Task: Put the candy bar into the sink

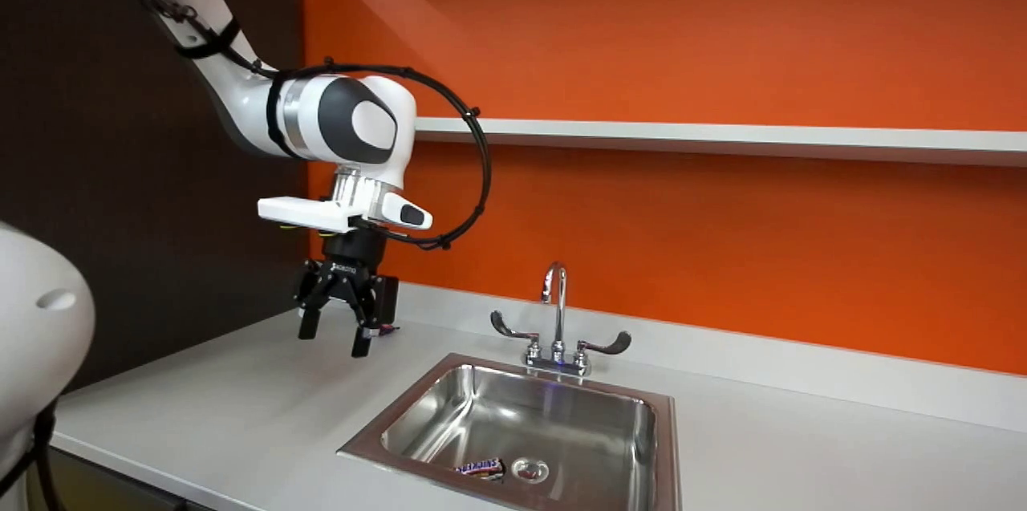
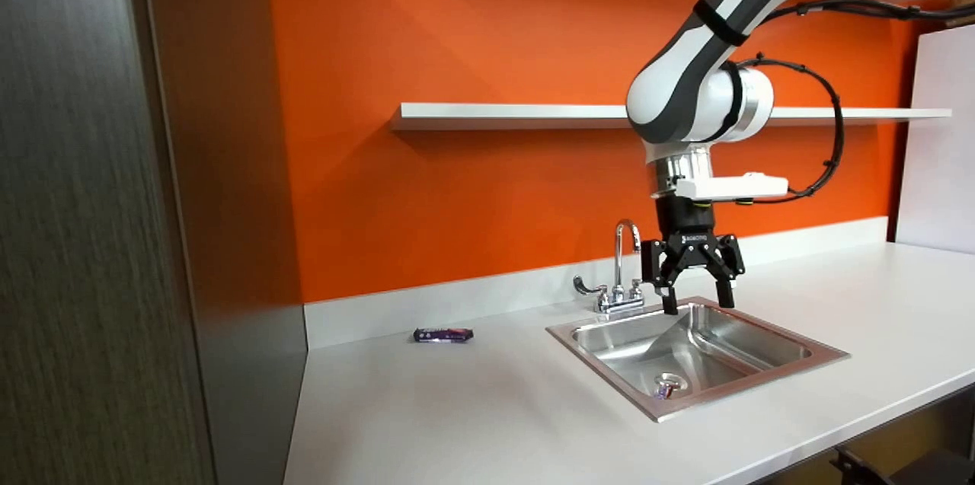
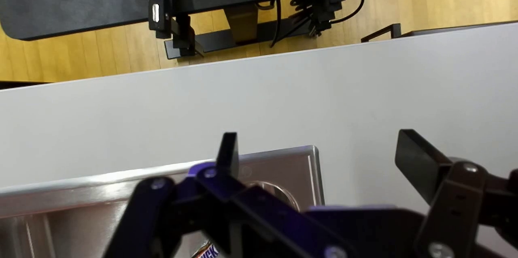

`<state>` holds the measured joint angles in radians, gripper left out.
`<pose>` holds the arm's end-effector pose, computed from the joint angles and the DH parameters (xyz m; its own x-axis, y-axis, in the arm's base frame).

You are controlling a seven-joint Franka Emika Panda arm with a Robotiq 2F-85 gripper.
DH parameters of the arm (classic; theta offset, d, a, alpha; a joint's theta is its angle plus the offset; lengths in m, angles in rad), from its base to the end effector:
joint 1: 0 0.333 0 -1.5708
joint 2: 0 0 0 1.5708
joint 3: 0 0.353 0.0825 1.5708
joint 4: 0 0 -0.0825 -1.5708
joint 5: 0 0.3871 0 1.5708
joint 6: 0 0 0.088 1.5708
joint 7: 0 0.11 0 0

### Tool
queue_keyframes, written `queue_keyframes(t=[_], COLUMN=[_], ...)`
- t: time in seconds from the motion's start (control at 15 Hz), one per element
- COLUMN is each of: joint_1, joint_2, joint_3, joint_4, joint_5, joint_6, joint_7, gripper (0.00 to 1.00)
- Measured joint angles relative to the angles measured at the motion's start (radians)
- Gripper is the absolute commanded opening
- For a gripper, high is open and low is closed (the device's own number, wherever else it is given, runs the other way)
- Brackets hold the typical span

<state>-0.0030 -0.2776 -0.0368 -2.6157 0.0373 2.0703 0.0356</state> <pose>0.3741 -0.0126 0.3564 0.9599 -0.0876 -0.2663 -0.0984 -0.9948 -0.0275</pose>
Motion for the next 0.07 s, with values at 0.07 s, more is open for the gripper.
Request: queue_keyframes(t=[0.07], joint_1=[0.000], joint_2=[0.000], joint_3=[0.000], joint_4=[0.000], joint_5=[0.000], joint_6=[0.000], joint_7=[0.000], gripper=[1.00])
